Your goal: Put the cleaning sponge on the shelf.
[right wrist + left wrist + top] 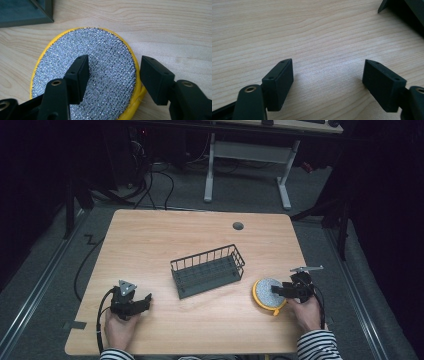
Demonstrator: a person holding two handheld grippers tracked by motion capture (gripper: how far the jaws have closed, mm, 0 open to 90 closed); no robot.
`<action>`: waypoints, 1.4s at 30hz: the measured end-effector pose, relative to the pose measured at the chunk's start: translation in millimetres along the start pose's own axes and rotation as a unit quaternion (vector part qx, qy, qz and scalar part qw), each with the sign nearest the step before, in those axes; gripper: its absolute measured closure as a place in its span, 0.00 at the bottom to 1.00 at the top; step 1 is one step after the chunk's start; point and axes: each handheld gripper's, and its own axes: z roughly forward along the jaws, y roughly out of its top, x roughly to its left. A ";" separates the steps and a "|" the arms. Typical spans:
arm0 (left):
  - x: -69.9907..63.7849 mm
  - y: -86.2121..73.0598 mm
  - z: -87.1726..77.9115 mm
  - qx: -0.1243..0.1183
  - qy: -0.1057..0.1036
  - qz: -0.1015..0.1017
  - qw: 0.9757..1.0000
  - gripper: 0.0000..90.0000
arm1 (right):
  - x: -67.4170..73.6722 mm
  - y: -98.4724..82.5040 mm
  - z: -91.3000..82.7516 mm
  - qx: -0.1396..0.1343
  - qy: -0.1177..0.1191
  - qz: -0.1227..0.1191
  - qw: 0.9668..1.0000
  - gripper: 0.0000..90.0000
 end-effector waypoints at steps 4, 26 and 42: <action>-0.8 -0.6 -0.6 0.000 0.004 -0.003 1.000 0.28 | 0.3 1.3 0.4 0.012 -0.002 -0.004 1.000 0.50; -0.6 -0.7 -0.7 0.000 0.004 -0.003 1.000 0.28 | 8.4 -0.2 -3.0 0.011 -0.018 -0.046 0.999 0.90; -0.6 0.2 0.0 0.001 0.005 -0.003 1.000 0.28 | 12.0 7.7 -19.9 -0.024 0.004 -0.047 0.999 0.92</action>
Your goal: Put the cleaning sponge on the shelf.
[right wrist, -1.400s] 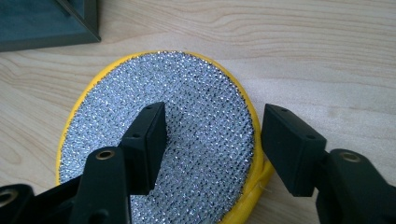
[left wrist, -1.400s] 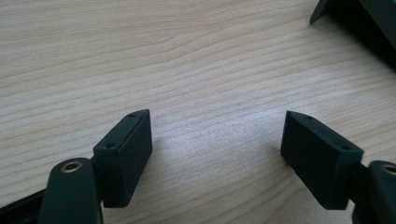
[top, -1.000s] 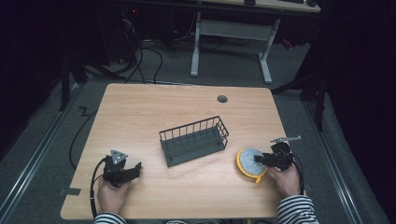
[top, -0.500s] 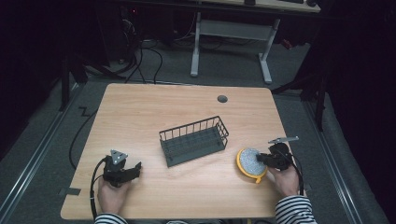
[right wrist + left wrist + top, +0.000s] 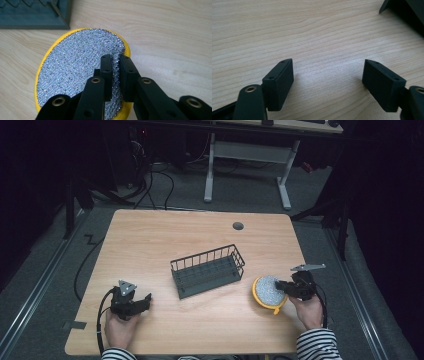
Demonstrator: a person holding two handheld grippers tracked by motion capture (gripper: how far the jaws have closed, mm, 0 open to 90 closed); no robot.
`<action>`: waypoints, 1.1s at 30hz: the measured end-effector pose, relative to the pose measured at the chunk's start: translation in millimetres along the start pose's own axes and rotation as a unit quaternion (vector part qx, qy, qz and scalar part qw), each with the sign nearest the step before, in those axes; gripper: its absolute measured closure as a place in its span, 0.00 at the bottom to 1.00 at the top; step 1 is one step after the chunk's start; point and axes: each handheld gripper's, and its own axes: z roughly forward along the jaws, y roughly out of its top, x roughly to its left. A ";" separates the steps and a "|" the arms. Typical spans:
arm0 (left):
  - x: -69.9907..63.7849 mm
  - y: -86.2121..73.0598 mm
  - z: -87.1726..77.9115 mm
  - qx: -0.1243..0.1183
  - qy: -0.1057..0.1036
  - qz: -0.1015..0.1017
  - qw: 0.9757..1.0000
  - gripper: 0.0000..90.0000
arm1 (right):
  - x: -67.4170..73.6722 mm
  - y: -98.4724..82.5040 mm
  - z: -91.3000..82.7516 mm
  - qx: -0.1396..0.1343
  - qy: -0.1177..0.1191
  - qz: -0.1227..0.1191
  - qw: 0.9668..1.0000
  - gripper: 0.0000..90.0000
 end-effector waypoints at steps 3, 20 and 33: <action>-0.2 0.4 0.6 -0.001 0.000 -0.001 1.000 0.29 | 2.7 4.6 -5.5 -0.012 0.001 -0.006 1.000 0.92; -0.3 0.3 0.2 0.001 -0.005 0.004 1.000 0.28 | 25.8 44.0 -33.8 -0.063 0.014 -0.045 0.997 0.92; -0.5 0.4 0.4 0.000 -0.004 0.003 1.000 0.29 | 37.1 70.9 -38.5 -0.079 0.019 -0.068 0.994 0.92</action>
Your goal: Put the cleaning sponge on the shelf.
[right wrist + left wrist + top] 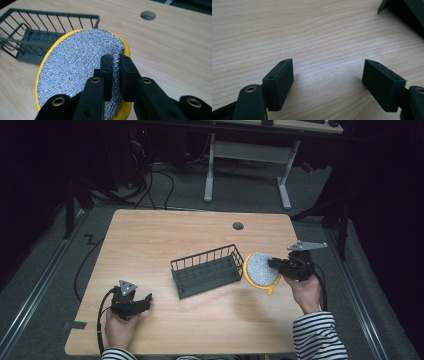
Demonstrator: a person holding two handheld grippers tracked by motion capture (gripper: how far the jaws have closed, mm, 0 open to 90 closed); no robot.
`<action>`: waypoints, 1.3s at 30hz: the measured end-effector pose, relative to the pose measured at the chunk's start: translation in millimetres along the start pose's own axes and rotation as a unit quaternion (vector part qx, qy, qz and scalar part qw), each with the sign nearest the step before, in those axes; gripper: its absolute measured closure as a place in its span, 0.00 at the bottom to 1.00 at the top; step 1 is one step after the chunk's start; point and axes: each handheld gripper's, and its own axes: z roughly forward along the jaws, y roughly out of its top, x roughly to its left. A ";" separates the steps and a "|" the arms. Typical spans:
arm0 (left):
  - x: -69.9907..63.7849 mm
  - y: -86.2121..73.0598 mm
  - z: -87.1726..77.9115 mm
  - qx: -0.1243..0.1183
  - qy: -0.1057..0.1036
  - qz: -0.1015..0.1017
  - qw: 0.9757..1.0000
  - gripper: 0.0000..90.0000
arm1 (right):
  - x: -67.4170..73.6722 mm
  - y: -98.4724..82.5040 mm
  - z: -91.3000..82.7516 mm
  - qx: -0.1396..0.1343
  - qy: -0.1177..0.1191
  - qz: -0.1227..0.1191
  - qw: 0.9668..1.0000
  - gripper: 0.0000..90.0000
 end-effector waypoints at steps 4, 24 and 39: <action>0.1 0.0 -0.1 0.000 0.000 0.000 1.000 0.29 | 4.0 12.9 1.5 -0.007 0.006 -0.001 1.000 0.92; 0.1 -0.1 -0.2 0.000 0.000 0.000 1.000 0.29 | 19.8 61.0 33.3 -0.011 0.026 -0.016 0.999 0.91; 0.1 0.4 0.4 -0.001 0.000 -0.001 1.000 0.29 | 37.1 86.1 67.1 -0.015 0.026 -0.022 0.999 0.91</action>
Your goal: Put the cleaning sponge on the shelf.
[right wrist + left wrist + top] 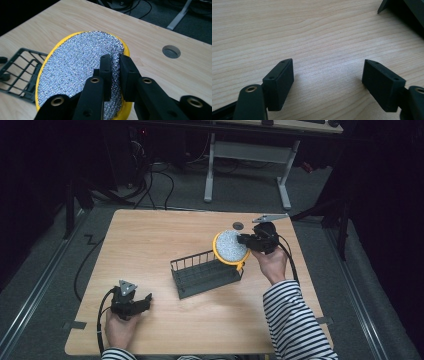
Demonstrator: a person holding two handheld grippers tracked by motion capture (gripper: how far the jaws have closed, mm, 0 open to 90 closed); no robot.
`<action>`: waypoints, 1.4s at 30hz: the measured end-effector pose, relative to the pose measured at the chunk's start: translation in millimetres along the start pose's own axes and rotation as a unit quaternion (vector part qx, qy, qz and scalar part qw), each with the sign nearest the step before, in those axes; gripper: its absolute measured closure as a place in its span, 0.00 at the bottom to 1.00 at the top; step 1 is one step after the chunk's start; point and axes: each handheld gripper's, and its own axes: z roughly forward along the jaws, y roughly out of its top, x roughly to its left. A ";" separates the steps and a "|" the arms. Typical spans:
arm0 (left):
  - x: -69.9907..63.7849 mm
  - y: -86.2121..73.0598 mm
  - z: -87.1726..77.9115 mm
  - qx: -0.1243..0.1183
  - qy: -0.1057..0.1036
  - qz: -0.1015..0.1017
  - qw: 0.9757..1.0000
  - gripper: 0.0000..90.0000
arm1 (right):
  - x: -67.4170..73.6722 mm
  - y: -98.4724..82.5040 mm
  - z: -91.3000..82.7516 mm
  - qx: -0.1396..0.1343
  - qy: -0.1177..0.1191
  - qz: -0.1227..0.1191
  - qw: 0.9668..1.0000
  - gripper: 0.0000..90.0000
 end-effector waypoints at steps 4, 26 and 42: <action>-0.2 0.1 0.3 -0.001 -0.003 0.003 1.000 0.29 | 5.0 2.5 15.1 0.006 -0.004 -0.008 1.000 0.91; -0.3 0.5 0.6 0.000 -0.005 0.005 1.000 0.29 | 11.3 -15.2 45.0 -0.009 -0.029 -0.037 0.999 0.94; -0.3 0.5 0.6 0.000 -0.005 0.005 1.000 0.29 | 14.0 -20.2 43.4 0.005 -0.029 -0.066 0.997 0.97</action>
